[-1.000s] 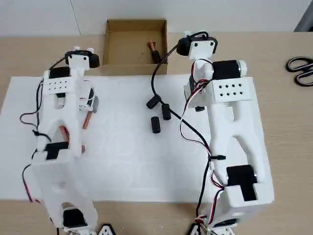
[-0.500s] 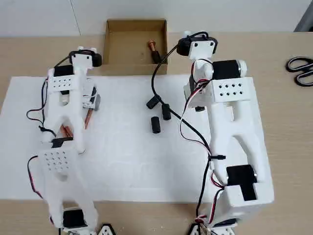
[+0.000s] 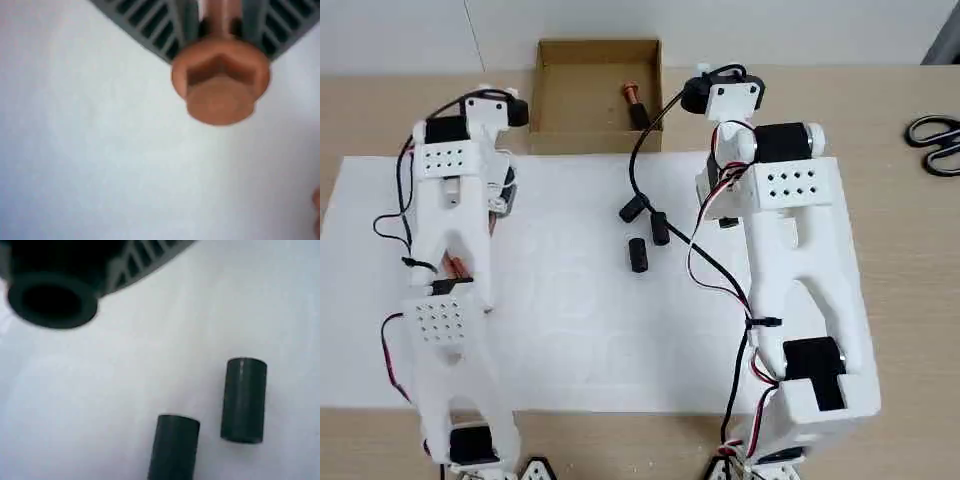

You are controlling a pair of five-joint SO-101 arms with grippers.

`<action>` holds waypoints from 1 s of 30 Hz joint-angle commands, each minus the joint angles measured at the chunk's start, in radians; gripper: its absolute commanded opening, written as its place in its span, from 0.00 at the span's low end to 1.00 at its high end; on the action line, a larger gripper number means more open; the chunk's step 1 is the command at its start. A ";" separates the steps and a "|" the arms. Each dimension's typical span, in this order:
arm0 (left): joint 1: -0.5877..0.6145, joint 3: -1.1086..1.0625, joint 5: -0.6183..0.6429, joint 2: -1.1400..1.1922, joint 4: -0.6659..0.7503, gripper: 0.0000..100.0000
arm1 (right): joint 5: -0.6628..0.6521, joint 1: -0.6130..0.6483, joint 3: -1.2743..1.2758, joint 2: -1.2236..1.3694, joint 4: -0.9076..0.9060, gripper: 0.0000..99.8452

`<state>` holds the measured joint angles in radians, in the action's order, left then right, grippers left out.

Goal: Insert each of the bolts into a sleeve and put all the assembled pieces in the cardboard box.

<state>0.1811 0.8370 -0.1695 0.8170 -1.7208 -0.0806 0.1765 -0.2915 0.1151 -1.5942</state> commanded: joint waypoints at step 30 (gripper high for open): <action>-0.199 -0.469 0.186 -1.083 -0.031 0.01 | -0.011 0.064 0.028 -0.404 -0.079 0.00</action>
<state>-0.0031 0.4028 0.0084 -0.1741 -1.7423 -0.0806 0.2010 -0.2869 -0.1826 -1.6648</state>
